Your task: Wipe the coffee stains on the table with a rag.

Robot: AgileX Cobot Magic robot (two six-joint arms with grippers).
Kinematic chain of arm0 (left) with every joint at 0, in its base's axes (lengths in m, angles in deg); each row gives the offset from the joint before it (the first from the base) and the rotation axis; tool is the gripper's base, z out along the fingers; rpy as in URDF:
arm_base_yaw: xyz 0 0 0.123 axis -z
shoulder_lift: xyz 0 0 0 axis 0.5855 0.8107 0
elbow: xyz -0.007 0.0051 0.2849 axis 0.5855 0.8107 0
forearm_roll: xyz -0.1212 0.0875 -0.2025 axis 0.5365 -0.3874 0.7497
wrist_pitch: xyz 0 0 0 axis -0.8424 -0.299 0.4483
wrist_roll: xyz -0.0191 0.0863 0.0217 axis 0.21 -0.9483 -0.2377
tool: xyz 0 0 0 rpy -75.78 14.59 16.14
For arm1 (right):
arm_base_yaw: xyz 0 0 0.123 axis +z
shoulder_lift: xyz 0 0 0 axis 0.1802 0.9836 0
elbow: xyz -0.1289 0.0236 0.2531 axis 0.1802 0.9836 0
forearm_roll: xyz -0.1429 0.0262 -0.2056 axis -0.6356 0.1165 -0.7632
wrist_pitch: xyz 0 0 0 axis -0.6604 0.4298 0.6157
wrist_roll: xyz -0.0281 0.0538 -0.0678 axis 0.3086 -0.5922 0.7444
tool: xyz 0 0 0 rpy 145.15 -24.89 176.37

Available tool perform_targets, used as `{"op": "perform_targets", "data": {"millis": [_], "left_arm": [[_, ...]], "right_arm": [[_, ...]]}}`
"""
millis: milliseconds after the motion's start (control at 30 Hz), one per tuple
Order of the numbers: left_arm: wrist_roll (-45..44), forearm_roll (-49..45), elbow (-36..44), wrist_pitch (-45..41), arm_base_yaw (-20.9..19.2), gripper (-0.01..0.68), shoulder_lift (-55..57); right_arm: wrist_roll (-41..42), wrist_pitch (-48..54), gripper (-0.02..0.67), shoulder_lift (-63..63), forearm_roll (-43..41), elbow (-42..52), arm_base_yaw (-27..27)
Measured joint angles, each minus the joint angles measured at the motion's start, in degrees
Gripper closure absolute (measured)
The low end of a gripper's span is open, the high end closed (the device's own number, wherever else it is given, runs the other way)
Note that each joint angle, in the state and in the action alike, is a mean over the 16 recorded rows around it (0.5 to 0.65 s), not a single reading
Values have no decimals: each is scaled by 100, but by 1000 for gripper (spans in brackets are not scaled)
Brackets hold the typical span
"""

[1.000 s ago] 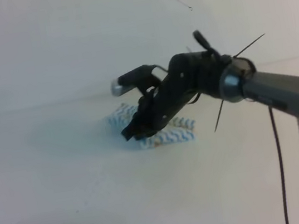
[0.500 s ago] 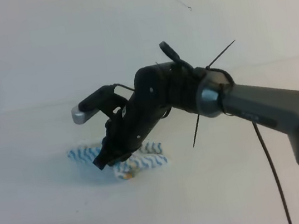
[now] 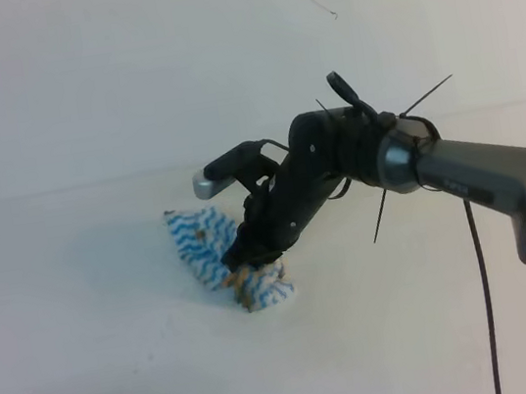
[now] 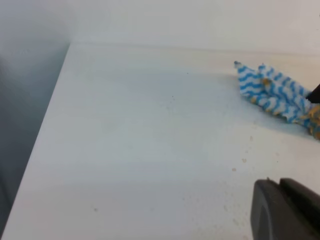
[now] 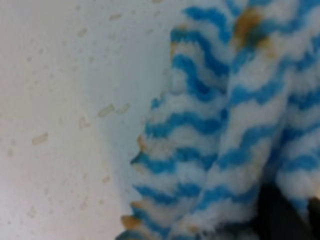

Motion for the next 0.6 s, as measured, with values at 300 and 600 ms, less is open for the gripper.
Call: {"op": "perform_targets", "data": {"millis": [300,600], "left_arm": [[0,0,0,0,1,677,20],[0,0,0,0,1,677,20]], "right_arm": [[218,-134,641,340,489,-29,142],[331,23,640,398,497,-54,730]]}}
